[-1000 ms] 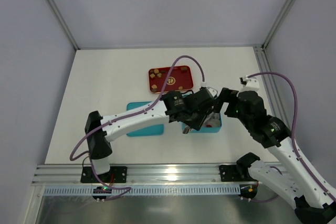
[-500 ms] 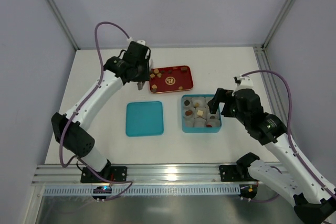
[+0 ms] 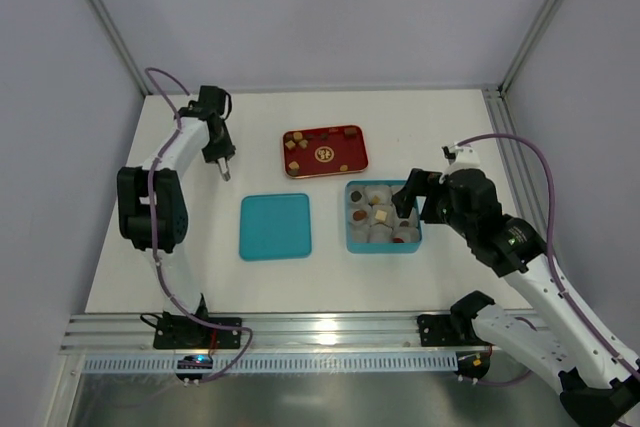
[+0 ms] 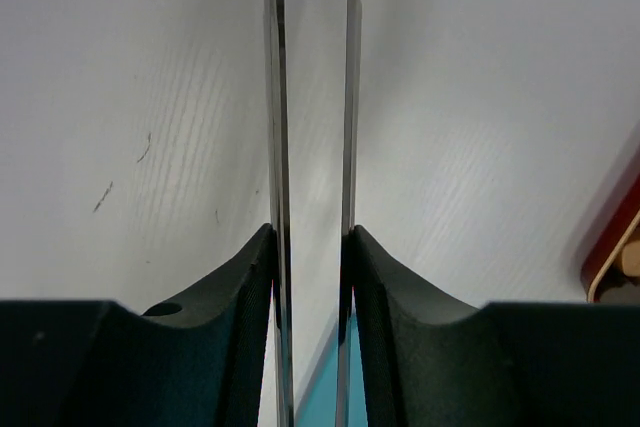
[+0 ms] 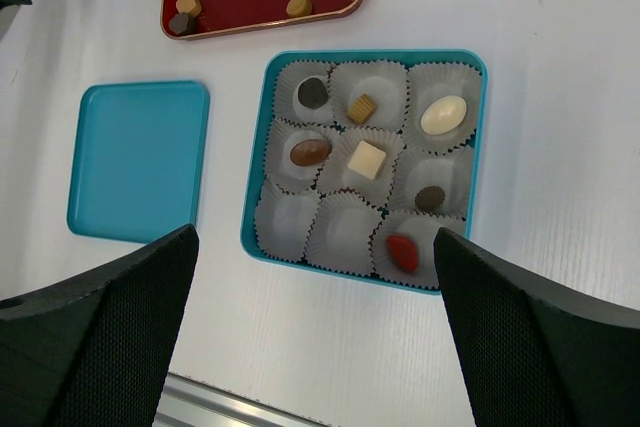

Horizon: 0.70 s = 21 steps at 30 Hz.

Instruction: Pack the chocolate

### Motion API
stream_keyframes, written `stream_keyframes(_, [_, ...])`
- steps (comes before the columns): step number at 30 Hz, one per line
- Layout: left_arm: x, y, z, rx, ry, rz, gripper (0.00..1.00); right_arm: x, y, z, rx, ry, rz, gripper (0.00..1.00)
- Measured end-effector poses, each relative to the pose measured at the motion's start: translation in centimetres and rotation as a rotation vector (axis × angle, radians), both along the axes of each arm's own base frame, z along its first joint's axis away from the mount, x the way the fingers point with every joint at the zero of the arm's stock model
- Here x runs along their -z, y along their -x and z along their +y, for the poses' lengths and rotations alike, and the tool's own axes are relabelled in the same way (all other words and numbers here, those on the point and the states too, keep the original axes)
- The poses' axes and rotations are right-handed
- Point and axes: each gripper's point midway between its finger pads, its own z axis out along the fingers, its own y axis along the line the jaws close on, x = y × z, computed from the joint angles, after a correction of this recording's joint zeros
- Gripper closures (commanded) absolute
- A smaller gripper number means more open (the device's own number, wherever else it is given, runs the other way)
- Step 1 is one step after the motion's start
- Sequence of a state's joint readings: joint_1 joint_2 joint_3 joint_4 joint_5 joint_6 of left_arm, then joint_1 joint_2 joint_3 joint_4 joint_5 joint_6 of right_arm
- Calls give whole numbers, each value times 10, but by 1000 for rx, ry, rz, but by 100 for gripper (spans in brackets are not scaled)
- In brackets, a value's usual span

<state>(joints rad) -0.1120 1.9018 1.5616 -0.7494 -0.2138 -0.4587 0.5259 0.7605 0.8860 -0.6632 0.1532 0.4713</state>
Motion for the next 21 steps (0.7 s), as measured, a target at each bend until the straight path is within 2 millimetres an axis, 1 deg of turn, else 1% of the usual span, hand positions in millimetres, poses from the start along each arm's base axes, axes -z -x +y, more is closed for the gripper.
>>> stream_keyframes(1, [7, -1, 4, -9, -1, 12, 64, 0, 0, 1, -2, -1, 0, 0])
stream_keyframes(3, [22, -2, 9, -23, -1, 45, 60, 1, -1, 1, -5, -1, 2, 0])
stream_keyframes(9, [56, -8, 30, -74, 2, 118, 43, 9, -1, 3, -11, 9, 22, 0])
stream_keyframes(11, [64, -8, 33, -80, 1, 138, 42, 10, -1, 3, -11, 10, 26, 0])
stream_keyframes(14, [69, -9, 34, -82, 0, 153, 38, 13, -1, 3, -14, 11, 31, 0])
stream_keyframes(15, [70, -10, 33, -81, 0, 154, 35, 14, 0, 3, -14, 12, 32, 0])
stream_keyframes(20, [66, -15, 32, -78, 4, 146, 23, 17, 1, 3, -17, 14, 40, 0])
stream_keyframes(21, [65, -15, 32, -78, 4, 144, 19, 18, 1, 3, -17, 15, 41, 0])
